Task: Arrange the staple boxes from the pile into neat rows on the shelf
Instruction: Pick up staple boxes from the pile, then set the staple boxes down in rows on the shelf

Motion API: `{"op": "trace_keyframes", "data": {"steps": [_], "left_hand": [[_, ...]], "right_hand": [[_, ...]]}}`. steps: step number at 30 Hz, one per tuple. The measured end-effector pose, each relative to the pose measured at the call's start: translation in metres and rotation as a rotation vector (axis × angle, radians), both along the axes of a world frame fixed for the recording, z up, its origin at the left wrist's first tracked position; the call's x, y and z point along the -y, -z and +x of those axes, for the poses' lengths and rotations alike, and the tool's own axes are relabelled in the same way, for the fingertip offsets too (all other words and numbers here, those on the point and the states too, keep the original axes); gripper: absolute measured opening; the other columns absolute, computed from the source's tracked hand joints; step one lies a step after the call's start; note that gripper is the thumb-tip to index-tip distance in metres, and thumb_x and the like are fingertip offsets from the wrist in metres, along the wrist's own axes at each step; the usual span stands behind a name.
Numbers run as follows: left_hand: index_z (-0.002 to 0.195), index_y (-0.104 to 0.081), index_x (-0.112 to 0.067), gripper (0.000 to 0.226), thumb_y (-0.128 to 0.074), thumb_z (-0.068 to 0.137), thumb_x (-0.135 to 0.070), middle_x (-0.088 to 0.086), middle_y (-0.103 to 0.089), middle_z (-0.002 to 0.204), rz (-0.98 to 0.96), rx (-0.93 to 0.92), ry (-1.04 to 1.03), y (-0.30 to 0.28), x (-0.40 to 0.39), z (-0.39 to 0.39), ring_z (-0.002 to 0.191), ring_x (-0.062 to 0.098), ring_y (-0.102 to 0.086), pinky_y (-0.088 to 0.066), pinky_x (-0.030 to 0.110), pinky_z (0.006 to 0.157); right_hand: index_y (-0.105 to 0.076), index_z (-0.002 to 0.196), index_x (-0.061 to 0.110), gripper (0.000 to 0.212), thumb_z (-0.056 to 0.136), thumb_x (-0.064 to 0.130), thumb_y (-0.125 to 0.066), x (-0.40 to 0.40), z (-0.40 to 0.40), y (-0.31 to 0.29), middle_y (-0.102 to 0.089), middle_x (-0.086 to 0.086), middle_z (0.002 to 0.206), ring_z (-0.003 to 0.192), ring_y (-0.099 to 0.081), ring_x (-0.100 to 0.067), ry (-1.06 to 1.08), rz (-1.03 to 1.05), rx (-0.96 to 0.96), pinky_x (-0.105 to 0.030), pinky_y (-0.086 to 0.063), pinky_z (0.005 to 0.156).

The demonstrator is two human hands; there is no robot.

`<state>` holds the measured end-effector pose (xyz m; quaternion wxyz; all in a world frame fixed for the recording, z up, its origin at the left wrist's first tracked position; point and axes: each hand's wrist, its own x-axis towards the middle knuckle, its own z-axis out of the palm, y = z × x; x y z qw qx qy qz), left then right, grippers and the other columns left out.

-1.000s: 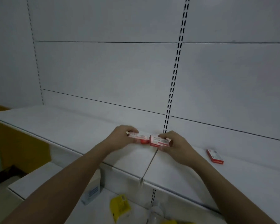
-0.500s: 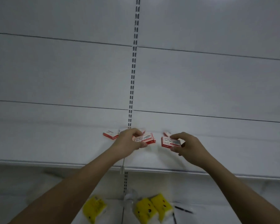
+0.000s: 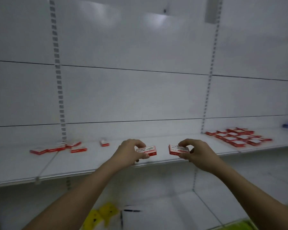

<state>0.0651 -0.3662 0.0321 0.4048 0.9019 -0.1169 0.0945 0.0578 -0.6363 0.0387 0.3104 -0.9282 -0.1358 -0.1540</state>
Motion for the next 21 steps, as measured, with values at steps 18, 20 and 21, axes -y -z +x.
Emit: {"op": "trace_keyframes", "data": {"steps": [18, 20, 21], "left_hand": [[0.116, -0.065, -0.018, 0.042, -0.079, 0.077, -0.025, -0.003, -0.062, 0.11, -0.07, 0.016, 0.294, 0.001, 0.352, 0.052, 0.075, 0.019, -0.067, -0.059, 0.029, 0.058], [0.116, -0.065, -0.018, 0.043, -0.079, 0.077, -0.024, -0.002, -0.063, 0.11, -0.078, 0.014, 0.302, 0.006, 0.377, 0.072, 0.075, 0.017, -0.067, -0.056, 0.024, 0.055], [0.116, -0.065, -0.018, 0.042, -0.079, 0.077, -0.024, -0.002, -0.064, 0.111, -0.091, 0.013, 0.303, 0.009, 0.389, 0.083, 0.075, 0.015, -0.066, -0.053, 0.02, 0.052]], "right_hand": [[-0.063, 0.115, 0.022, 0.035, 0.081, 0.021, -0.073, 0.318, -0.022, 0.005, -0.065, 0.004, 0.106, 0.074, -0.06, -0.005, 0.355, 0.005, -0.002, -0.017, -0.044, 0.058], [-0.065, 0.112, 0.023, 0.032, 0.081, 0.019, -0.073, 0.342, -0.009, 0.012, -0.067, 0.003, 0.106, 0.073, -0.06, -0.005, 0.369, 0.007, -0.008, -0.021, -0.047, 0.061], [-0.065, 0.111, 0.023, 0.032, 0.081, 0.019, -0.073, 0.354, -0.002, 0.015, -0.067, 0.003, 0.105, 0.073, -0.06, -0.005, 0.381, 0.006, -0.009, -0.022, -0.047, 0.061]]}}
